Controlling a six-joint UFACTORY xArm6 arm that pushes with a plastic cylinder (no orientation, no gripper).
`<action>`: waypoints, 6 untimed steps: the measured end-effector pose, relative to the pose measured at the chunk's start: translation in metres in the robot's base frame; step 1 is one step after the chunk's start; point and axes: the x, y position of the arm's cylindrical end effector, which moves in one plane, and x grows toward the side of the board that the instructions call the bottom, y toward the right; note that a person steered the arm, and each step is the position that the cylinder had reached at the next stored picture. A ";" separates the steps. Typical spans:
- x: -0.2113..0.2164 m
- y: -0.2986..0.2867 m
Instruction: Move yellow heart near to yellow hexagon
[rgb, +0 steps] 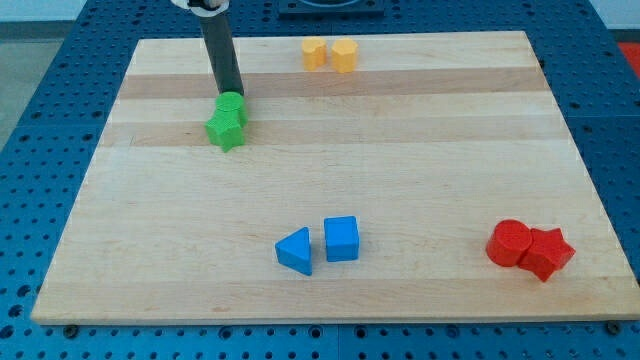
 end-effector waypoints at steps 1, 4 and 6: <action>-0.040 0.004; -0.106 0.078; -0.088 0.110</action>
